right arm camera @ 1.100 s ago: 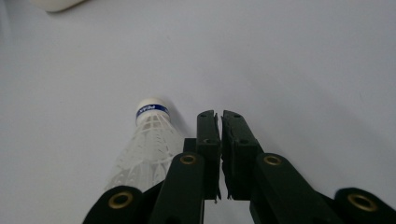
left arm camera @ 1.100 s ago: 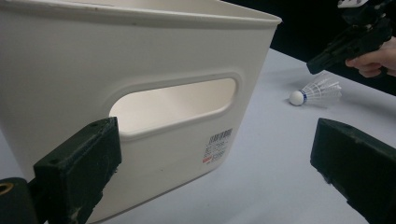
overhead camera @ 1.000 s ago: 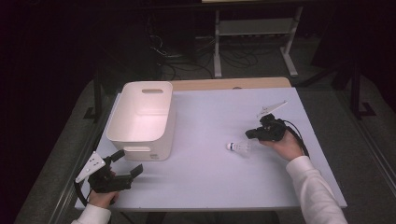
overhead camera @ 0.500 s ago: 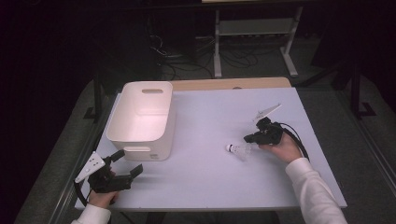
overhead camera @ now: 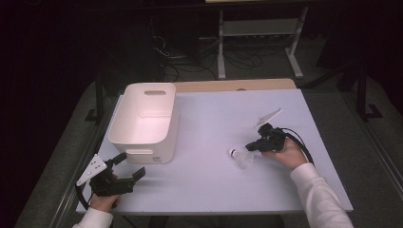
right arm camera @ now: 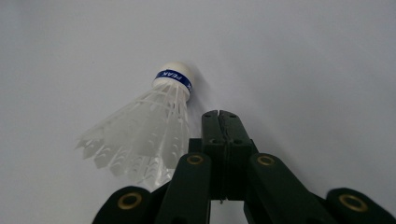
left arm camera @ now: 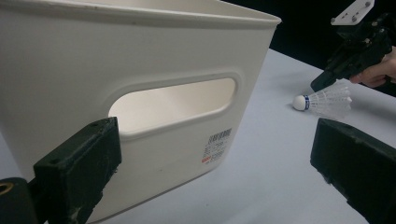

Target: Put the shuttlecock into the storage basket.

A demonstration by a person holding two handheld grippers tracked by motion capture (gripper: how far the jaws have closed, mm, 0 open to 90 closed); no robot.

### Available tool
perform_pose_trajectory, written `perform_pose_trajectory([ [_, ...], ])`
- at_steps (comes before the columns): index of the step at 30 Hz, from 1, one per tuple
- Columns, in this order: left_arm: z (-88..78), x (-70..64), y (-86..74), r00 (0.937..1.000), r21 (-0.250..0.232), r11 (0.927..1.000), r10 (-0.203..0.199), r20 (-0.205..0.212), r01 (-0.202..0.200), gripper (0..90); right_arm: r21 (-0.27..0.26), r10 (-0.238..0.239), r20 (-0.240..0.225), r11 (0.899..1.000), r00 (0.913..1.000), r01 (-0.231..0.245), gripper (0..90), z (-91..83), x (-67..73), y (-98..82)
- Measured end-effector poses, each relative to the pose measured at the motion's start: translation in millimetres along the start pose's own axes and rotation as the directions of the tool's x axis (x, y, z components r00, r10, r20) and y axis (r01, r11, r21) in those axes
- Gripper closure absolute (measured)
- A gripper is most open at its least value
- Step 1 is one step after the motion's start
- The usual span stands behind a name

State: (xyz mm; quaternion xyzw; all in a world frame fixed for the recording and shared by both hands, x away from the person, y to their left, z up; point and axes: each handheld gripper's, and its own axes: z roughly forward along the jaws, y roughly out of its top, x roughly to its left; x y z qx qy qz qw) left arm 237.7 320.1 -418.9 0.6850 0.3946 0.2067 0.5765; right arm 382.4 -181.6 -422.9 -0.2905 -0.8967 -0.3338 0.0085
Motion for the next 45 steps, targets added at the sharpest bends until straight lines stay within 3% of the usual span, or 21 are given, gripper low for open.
perform_pose_trajectory([
  [12, 0.3, -0.2, 0.0, 1.0000, 0.001, 1.0000, 0.001, 0.000, -0.001, 1.4, 0.013, -0.012, -0.054, 1.000, 0.9985, 0.013, 88.3, 2.7, 9.7, -4.5],
  [22, 0.5, -0.5, -0.2, 1.0000, 0.001, 1.0000, -0.004, 0.002, 0.004, 1.5, 0.021, -0.051, -0.101, 0.998, 0.9935, 0.054, 88.3, 17.3, 22.6, 1.5],
  [31, 0.4, -0.3, -0.1, 1.0000, 0.001, 1.0000, -0.002, 0.005, 0.002, 1.5, 0.038, -0.109, -0.148, 0.993, 0.9830, 0.115, 88.3, 34.0, 38.6, 6.3],
  [45, 0.1, -0.2, -0.1, 1.0000, 0.009, 1.0000, 0.004, 0.007, -0.004, 1.5, 0.028, -0.143, -0.208, 0.988, 0.9677, 0.152, 88.2, 53.0, 55.7, 18.4],
])
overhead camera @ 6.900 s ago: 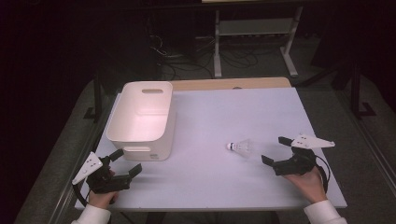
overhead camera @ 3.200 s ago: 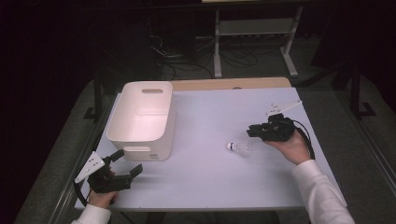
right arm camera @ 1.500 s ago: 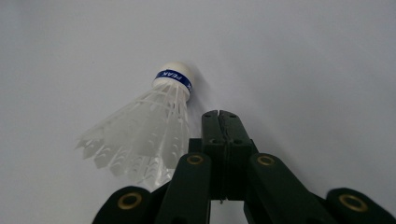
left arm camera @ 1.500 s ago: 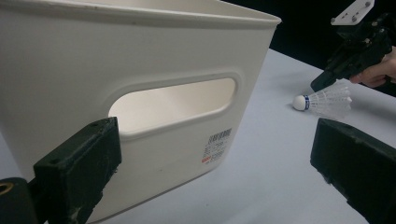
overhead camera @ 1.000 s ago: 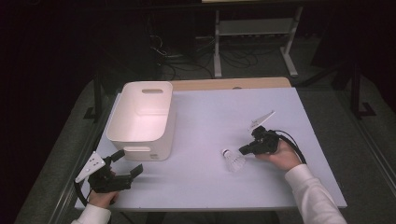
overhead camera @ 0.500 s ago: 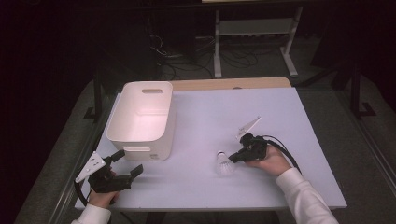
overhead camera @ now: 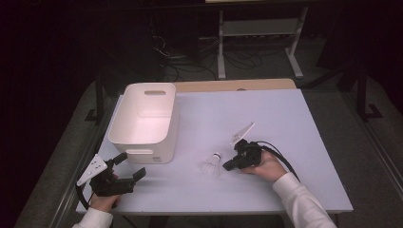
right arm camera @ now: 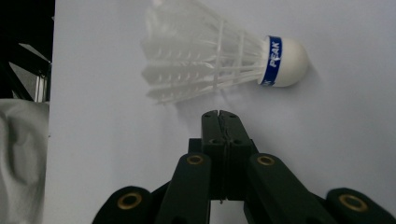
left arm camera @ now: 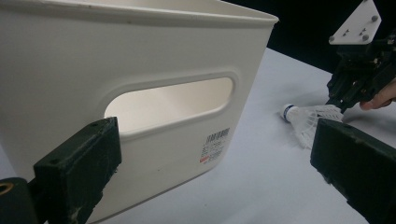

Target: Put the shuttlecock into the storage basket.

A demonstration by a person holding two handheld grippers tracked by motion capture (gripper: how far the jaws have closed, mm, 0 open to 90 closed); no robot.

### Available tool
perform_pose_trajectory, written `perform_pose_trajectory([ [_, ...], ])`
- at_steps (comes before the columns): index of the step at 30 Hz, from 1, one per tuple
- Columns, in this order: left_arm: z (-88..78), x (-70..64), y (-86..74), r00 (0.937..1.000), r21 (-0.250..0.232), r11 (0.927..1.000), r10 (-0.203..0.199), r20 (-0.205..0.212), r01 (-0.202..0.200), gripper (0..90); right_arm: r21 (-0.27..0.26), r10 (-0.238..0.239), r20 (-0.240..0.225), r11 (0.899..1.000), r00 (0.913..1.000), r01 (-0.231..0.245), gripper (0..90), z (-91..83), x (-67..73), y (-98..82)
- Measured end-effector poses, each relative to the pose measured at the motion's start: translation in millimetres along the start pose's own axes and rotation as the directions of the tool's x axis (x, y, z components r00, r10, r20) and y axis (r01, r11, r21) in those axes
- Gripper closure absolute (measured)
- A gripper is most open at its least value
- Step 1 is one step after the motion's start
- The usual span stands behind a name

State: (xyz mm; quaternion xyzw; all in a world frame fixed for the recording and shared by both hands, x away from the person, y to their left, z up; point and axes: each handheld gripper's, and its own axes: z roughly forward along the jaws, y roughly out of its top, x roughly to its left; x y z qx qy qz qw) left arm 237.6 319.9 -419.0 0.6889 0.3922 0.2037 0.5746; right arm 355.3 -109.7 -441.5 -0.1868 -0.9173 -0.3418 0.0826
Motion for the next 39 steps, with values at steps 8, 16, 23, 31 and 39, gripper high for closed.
perform_pose_trajectory([
  [8, -0.4, -0.4, 0.3, 1.0000, -0.003, 1.0000, 0.002, 0.002, -0.002, 1.5, -0.019, -0.036, -0.015, 0.999, 0.9993, 0.035, 88.3, 13.0, 3.0, 15.9],
  [16, -0.9, -0.3, 0.4, 1.0000, -0.004, 1.0000, 0.005, 0.004, -0.005, 1.5, -0.036, -0.057, -0.024, 0.998, 0.9981, 0.056, 88.2, 25.2, 3.9, 30.5],
  [23, -0.8, -0.2, 0.4, 1.0000, -0.005, 1.0000, 0.002, 0.005, -0.002, 1.5, -0.051, -0.069, -0.023, 0.996, 0.9974, 0.067, 88.2, 32.1, 2.7, 40.5],
  [31, -0.9, -0.2, 0.4, 1.0000, -0.005, 1.0000, 0.003, 0.006, -0.003, 1.5, -0.067, -0.068, 0.016, 0.995, 0.9976, 0.069, 88.2, 33.0, -2.7, 50.3],
  [39, -1.1, -0.2, 0.4, 1.0000, -0.004, 1.0000, 0.001, 0.006, -0.001, 1.5, -0.086, -0.075, 0.058, 0.993, 0.9955, 0.080, 88.2, 35.8, -12.2, 60.5],
])
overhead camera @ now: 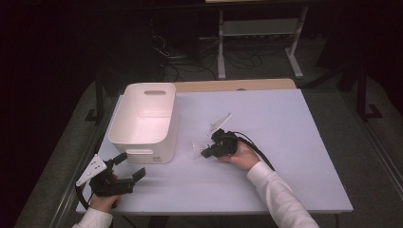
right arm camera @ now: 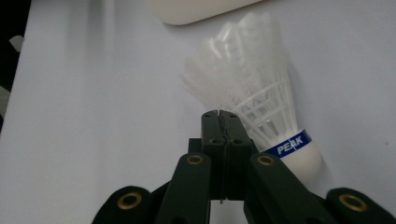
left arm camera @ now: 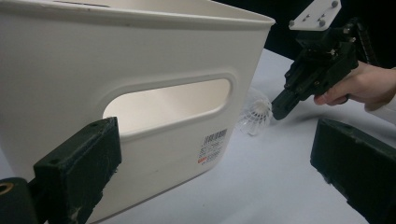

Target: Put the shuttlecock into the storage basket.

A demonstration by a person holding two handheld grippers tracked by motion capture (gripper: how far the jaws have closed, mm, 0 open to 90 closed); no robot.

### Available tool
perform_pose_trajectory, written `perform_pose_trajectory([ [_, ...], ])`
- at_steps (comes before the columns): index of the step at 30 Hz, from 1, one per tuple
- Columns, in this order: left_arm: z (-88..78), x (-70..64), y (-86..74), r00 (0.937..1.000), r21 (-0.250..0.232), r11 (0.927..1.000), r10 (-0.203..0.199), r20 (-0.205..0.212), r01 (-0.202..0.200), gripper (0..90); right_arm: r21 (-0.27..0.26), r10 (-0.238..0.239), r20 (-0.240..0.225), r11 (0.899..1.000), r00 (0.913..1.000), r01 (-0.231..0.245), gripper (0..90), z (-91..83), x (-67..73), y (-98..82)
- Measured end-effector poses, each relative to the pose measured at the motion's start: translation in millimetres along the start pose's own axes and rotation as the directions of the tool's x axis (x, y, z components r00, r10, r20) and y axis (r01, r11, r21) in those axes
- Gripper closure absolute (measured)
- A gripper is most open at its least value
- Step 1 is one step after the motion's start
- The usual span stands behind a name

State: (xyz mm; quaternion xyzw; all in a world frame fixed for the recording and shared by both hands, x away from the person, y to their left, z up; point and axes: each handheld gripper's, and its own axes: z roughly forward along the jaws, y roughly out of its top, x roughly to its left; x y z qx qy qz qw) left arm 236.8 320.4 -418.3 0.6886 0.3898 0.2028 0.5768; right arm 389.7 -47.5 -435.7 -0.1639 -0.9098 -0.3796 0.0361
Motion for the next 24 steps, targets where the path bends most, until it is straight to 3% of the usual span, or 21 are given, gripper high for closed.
perform_pose_trajectory([
  [15, 0.0, 0.1, 0.0, 1.0000, 0.001, 1.0000, -0.001, 0.001, 0.001, 1.5, -0.060, 0.054, 0.075, 0.997, 0.9957, -0.050, 88.3, -0.4, -17.9, 11.2],
  [18, 0.2, 0.1, -0.1, 1.0000, 0.000, 1.0000, -0.003, 0.001, 0.003, 1.5, -0.079, 0.084, 0.099, 0.994, 0.9916, -0.076, 88.2, -2.9, -23.2, 11.9],
  [19, 0.2, 0.1, -0.1, 1.0000, 0.000, 1.0000, -0.003, 0.001, 0.003, 1.5, -0.091, 0.111, 0.083, 0.990, 0.9903, -0.103, 88.2, -3.5, -22.9, 12.3],
  [24, 0.5, 0.1, -0.2, 1.0000, -0.001, 1.0000, -0.007, 0.003, 0.007, 1.5, -0.097, 0.109, 0.105, 0.990, 0.9885, -0.099, 88.1, -7.5, -27.3, 11.0],
])
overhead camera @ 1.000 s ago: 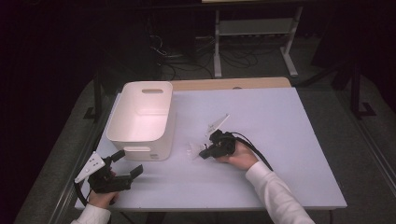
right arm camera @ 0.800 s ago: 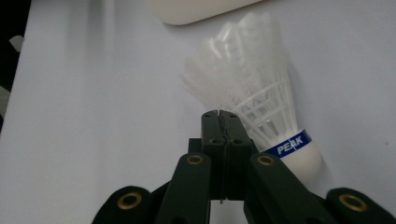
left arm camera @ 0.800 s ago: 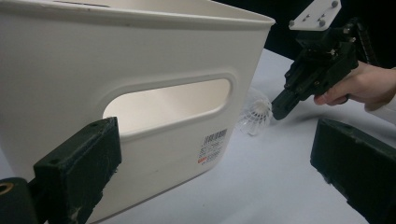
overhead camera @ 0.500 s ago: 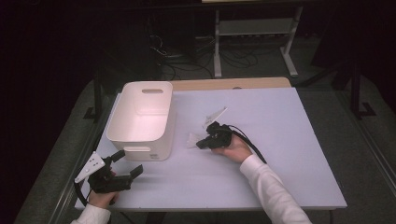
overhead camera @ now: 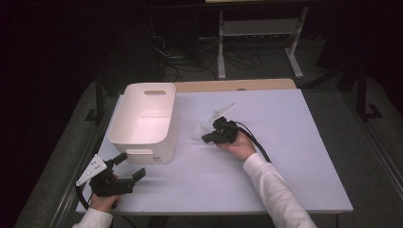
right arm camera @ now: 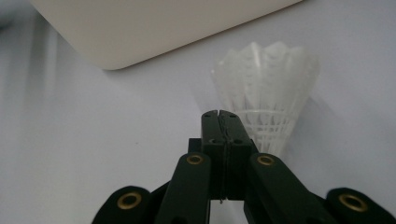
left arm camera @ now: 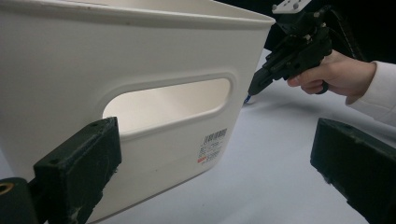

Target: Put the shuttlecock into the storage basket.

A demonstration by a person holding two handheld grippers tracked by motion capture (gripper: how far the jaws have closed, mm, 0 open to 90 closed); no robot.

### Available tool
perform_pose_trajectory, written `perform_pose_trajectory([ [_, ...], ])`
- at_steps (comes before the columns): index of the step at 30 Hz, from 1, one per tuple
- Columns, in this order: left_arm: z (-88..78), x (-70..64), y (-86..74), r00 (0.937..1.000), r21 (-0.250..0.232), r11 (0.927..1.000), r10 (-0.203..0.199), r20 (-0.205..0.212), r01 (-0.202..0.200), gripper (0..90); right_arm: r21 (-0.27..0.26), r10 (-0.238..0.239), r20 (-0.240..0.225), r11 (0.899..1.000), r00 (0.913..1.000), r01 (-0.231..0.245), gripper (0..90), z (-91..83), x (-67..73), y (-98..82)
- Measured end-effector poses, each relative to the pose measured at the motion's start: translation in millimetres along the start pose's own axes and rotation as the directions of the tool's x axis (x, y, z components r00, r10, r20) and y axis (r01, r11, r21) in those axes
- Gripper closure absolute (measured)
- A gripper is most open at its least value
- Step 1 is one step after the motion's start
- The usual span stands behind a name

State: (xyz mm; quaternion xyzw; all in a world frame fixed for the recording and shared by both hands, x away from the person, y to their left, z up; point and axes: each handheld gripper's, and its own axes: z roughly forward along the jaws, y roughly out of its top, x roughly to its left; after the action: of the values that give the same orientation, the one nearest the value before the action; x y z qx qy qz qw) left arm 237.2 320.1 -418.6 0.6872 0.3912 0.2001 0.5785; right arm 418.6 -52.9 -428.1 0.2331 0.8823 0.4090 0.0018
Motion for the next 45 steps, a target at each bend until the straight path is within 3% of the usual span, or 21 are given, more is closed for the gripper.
perform_pose_trajectory([
  [6, 0.3, -0.2, -0.1, 1.0000, 0.000, 1.0000, -0.003, 0.001, 0.003, 1.5, -0.026, 0.008, 0.015, 1.000, 0.9999, -0.007, 85.6, -7.6, -1.0, 1.7],
  [10, 0.6, -0.3, -0.2, 1.0000, -0.001, 1.0000, -0.004, 0.001, 0.004, 1.5, -0.039, 0.020, 0.066, 0.999, 0.9976, -0.017, 78.4, -16.4, -3.6, 3.1],
  [16, 0.8, -0.4, -0.2, 1.0000, -0.003, 1.0000, -0.009, 0.002, 0.009, 1.5, -0.053, 0.045, 0.077, 0.998, 0.9960, -0.041, 68.6, -25.0, -4.1, 5.7],
  [18, 0.8, -0.4, -0.2, 1.0000, -0.002, 1.0000, -0.009, 0.001, 0.009, 1.5, -0.042, 0.048, 0.080, 0.998, 0.9956, -0.045, 58.2, -28.9, -3.4, 9.2],
  [19, 0.8, -0.5, -0.2, 1.0000, -0.003, 1.0000, -0.009, 0.001, 0.009, 1.5, -0.042, 0.048, 0.080, 0.998, 0.9956, -0.045, 58.2, -28.9, -3.4, 9.2],
  [20, 0.7, -0.5, -0.2, 1.0000, -0.002, 1.0000, -0.008, 0.001, 0.008, 1.5, -0.037, 0.035, 0.090, 0.999, 0.9953, -0.032, 50.9, -31.2, -1.8, 11.9],
  [22, 0.5, -0.2, -0.1, 1.0000, 0.000, 1.0000, -0.005, 0.001, 0.005, 1.5, -0.030, 0.025, 0.102, 0.999, 0.9945, -0.022, 47.8, -32.2, -1.1, 13.4],
  [23, 0.5, -0.2, -0.1, 1.0000, 0.000, 1.0000, -0.005, 0.001, 0.005, 1.5, -0.026, 0.028, 0.109, 0.999, 0.9937, -0.026, 40.7, -33.7, 0.7, 16.3],
  [27, 0.6, -0.3, -0.2, 1.0000, -0.001, 1.0000, -0.006, 0.002, 0.006, 1.5, -0.017, 0.027, 0.104, 1.000, 0.9942, -0.025, 33.5, -35.4, 0.7, 19.9],
  [29, 0.4, -0.2, -0.1, 1.0000, 0.000, 1.0000, -0.004, 0.002, 0.004, 1.5, 0.018, 0.034, 0.100, 0.999, 0.9944, -0.036, 23.2, -34.5, -1.3, 23.3],
  [36, 0.5, -0.1, -0.1, 1.0000, 0.001, 1.0000, -0.006, 0.004, 0.006, 1.5, 0.017, 0.030, 0.108, 0.999, 0.9937, -0.031, 6.8, -35.1, -3.6, 28.5],
  [37, 0.8, -0.5, -0.2, 0.9999, -0.001, 0.9999, -0.011, 0.005, 0.011, 1.5, 0.028, 0.045, 0.115, 0.998, 0.9923, -0.048, 0.0, -34.4, -4.7, 30.6],
  [41, 0.9, -0.4, -0.2, 0.9999, -0.001, 1.0000, -0.009, 0.005, 0.009, 1.5, 0.059, 0.014, 0.126, 0.998, 0.9919, -0.021, 0.0, -34.1, -10.4, 32.7],
  [45, 0.8, -0.5, -0.1, 0.9999, -0.001, 0.9999, -0.011, 0.005, 0.011, 1.5, 0.071, 0.048, 0.115, 0.996, 0.9922, -0.057, 0.0, -33.0, -14.5, 35.8],
])
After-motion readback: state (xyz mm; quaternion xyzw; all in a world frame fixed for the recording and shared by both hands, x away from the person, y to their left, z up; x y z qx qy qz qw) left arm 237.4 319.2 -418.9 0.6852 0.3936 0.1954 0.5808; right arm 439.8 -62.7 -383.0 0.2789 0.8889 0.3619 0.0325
